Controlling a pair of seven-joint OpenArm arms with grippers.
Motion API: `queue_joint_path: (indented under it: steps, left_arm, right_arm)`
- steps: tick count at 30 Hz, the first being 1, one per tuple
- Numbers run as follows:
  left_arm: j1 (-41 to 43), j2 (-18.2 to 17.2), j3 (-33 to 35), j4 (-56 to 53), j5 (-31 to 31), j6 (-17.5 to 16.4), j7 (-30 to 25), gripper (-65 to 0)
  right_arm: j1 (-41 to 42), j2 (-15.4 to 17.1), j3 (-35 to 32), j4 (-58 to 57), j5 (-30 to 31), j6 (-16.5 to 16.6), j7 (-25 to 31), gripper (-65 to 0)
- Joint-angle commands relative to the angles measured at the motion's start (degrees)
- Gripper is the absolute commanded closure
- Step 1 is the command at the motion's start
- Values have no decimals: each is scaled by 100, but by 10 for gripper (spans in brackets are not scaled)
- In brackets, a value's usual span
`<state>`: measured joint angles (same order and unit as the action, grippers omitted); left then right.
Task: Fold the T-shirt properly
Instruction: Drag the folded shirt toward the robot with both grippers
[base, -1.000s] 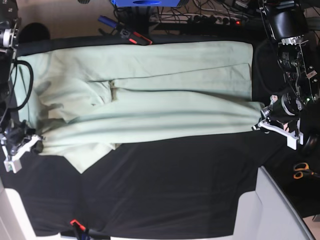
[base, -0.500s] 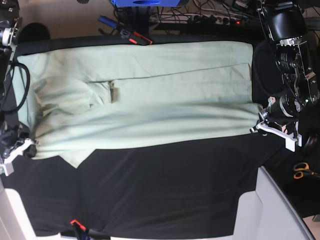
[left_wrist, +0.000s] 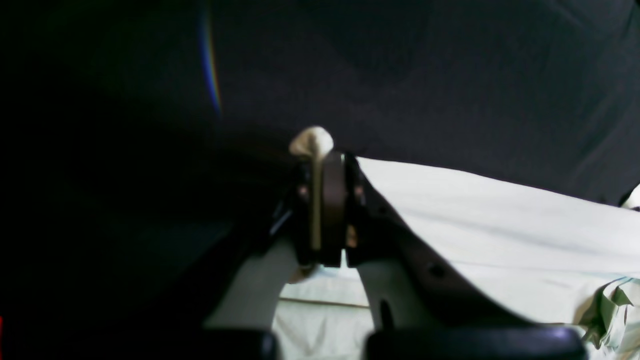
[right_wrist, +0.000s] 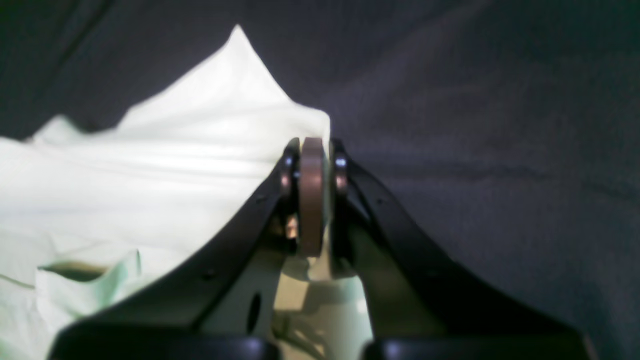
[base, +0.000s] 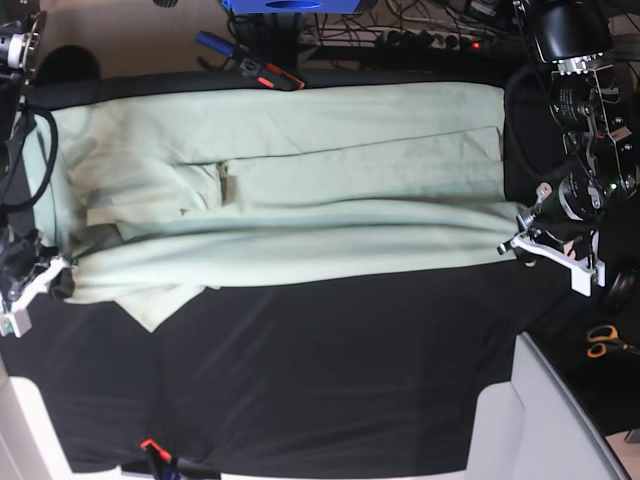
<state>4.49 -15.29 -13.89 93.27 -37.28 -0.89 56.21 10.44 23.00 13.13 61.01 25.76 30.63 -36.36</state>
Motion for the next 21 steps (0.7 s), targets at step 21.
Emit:
queue_joint_path:
  steps: [21]
  left_arm:
    - [883, -84, -40, 127, 5, 14, -69, 0]
  right_arm:
    - [-723, -2, 441, 760, 75, 18, -597, 0]
